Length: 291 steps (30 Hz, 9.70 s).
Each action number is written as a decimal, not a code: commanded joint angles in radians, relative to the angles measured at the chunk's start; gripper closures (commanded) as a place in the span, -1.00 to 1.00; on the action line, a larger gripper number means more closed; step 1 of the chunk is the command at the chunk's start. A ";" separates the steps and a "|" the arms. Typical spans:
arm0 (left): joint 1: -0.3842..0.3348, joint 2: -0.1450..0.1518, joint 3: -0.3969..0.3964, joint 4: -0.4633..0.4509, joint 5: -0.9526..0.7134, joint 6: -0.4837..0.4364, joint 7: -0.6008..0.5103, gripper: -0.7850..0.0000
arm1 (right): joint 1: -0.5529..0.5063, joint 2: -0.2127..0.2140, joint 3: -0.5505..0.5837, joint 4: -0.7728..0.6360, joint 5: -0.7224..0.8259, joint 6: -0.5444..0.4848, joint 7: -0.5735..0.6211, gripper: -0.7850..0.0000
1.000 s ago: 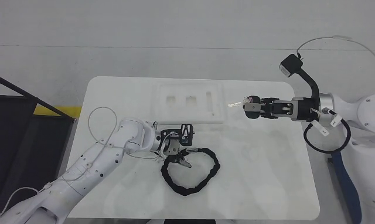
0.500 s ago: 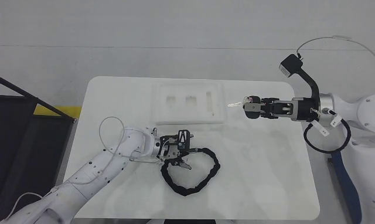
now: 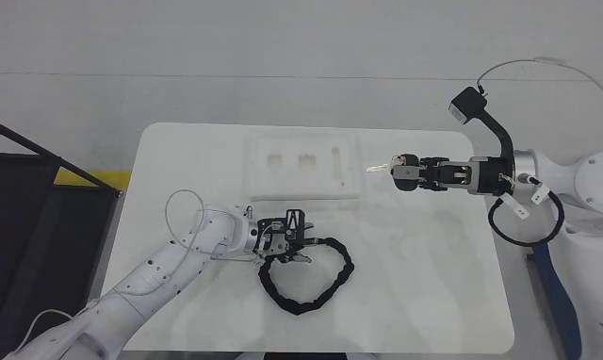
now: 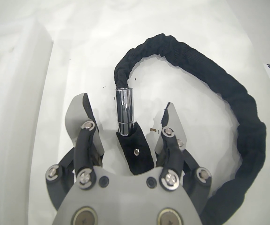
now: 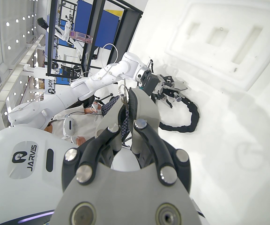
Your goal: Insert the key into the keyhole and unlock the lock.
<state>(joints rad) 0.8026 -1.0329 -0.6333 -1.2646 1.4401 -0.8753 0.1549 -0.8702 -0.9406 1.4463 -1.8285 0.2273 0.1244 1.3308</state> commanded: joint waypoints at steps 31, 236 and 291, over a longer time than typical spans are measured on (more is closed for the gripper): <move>0.019 -0.004 -0.118 -0.126 -0.097 -0.069 0.101 1.00 | 0.000 0.000 0.000 0.000 0.000 0.000 0.000 1.00; 0.051 -0.237 -0.083 0.024 0.056 0.212 0.621 1.00 | 0.148 0.396 -0.425 -0.498 -0.137 0.720 -0.356 1.00; 0.060 -0.262 -0.108 0.035 0.102 0.178 0.609 1.00 | 0.266 0.403 -0.596 -0.480 -0.166 0.728 -0.363 1.00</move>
<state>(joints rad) 0.8624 -1.2945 -0.7404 -1.2300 1.5420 -0.6981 0.7668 -0.6062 -0.5374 0.8554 -2.3090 0.0635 0.8519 0.9681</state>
